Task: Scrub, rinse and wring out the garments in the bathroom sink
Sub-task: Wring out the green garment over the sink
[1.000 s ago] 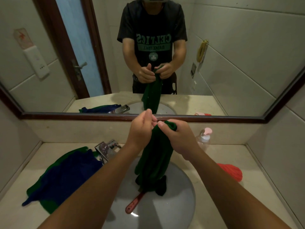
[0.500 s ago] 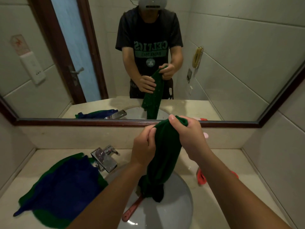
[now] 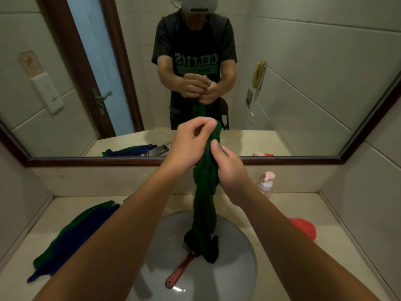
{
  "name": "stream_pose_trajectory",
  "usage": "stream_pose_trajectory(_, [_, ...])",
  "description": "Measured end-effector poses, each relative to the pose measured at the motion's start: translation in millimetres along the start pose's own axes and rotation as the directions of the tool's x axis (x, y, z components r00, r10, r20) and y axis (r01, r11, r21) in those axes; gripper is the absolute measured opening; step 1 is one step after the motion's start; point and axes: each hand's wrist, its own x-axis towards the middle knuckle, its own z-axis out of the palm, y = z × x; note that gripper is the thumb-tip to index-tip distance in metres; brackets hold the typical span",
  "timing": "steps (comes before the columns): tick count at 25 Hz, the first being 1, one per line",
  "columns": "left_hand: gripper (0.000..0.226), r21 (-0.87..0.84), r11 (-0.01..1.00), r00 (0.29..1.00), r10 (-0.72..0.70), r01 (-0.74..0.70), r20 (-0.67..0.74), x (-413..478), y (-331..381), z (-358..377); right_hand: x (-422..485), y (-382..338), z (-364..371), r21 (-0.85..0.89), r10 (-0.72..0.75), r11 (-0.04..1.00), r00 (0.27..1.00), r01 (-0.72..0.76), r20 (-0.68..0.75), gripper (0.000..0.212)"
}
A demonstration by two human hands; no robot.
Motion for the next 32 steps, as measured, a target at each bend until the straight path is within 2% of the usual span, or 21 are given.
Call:
stream_pose_trajectory(2, [0.034,-0.173,0.975,0.99,-0.141,0.137,-0.014,-5,-11,-3,4,-11,4,0.019,-0.046,0.999,0.998,0.047,-0.053,0.037])
stream_pose_trajectory(4, [0.061,-0.375,0.905,0.98,-0.181,0.2,0.086,-32,-33,4,11,-27,7,0.087,-0.047,0.995,0.994,0.056,-0.095,0.039])
stream_pose_trajectory(6, [0.071,-0.319,0.926,0.972,-0.149,0.202,0.18,-65,-53,17,23,-43,11,0.068,-0.017,0.997,0.989,0.027,-0.146,0.041])
stream_pose_trajectory(7, [0.065,-0.273,0.94,0.969,-0.159,0.207,0.188,-75,-57,24,30,-49,12,0.027,0.006,1.0,0.989,-0.002,-0.149,0.042])
stream_pose_trajectory(9, [0.041,-0.277,0.927,0.968,-0.232,0.251,0.101,-77,-55,35,39,-53,10,-0.11,0.031,0.993,0.994,-0.042,-0.106,0.046])
stream_pose_trajectory(11, [0.038,-0.314,0.898,0.95,-0.305,0.309,0.064,-75,-46,40,38,-42,-3,-0.36,0.008,0.932,0.999,-0.027,-0.054,0.048])
stream_pose_trajectory(13, [0.039,-0.395,0.844,0.927,-0.372,0.362,0.053,-71,-41,37,29,-15,-17,-0.485,0.009,0.875,1.0,-0.018,-0.022,0.049])
stream_pose_trajectory(15, [0.045,-0.45,0.765,0.873,-0.482,0.461,0.075,-64,-40,33,7,22,-21,-0.384,0.131,0.919,0.988,-0.089,0.086,0.051])
stream_pose_trajectory(16, [0.047,-0.489,0.69,0.82,-0.563,0.534,0.102,-60,-38,32,-4,41,-20,-0.324,0.19,0.936,0.972,-0.136,0.14,0.05])
stream_pose_trajectory(18, [0.046,-0.598,0.472,0.703,-0.673,0.648,0.23,-47,-34,29,-15,72,-17,-0.261,0.149,0.959,0.977,-0.106,0.15,0.042])
stream_pose_trajectory(19, [0.044,-0.637,0.402,0.682,-0.677,0.658,0.278,-38,-36,26,-16,78,-15,-0.222,0.092,0.973,0.991,-0.068,0.1,0.032])
stream_pose_trajectory(20, [0.043,-0.666,0.381,0.688,-0.67,0.642,0.279,-32,-35,22,-16,77,-13,-0.195,0.052,0.98,0.998,-0.044,0.037,0.02])
stream_pose_trajectory(22, [0.045,-0.692,0.408,0.722,-0.651,0.595,0.236,-27,-39,13,-8,65,-10,-0.184,-0.007,0.983,1.0,0.004,-0.016,0.011])
stream_pose_trajectory(25, [0.064,-0.444,0.693,0.821,-0.516,0.568,0.245,-60,-55,6,10,41,-5,-0.08,-0.008,0.997,1.0,0.007,-0.003,0.023])
stream_pose_trajectory(27, [0.074,-0.258,0.822,0.854,-0.442,0.508,0.277,-90,-67,11,24,25,-3,-0.067,0.005,0.998,1.0,-0.004,0.016,0.025])
stream_pose_trajectory(29, [0.065,-0.217,0.861,0.878,-0.405,0.46,0.254,-98,-74,14,32,24,-6,-0.124,0.005,0.992,1.0,-0.002,0.025,0.02])
stream_pose_trajectory(32, [0.037,-0.364,0.787,0.867,-0.438,0.498,0.24,-90,-66,10,25,46,-20,-0.082,0.065,0.995,0.998,-0.064,0.016,0.029])
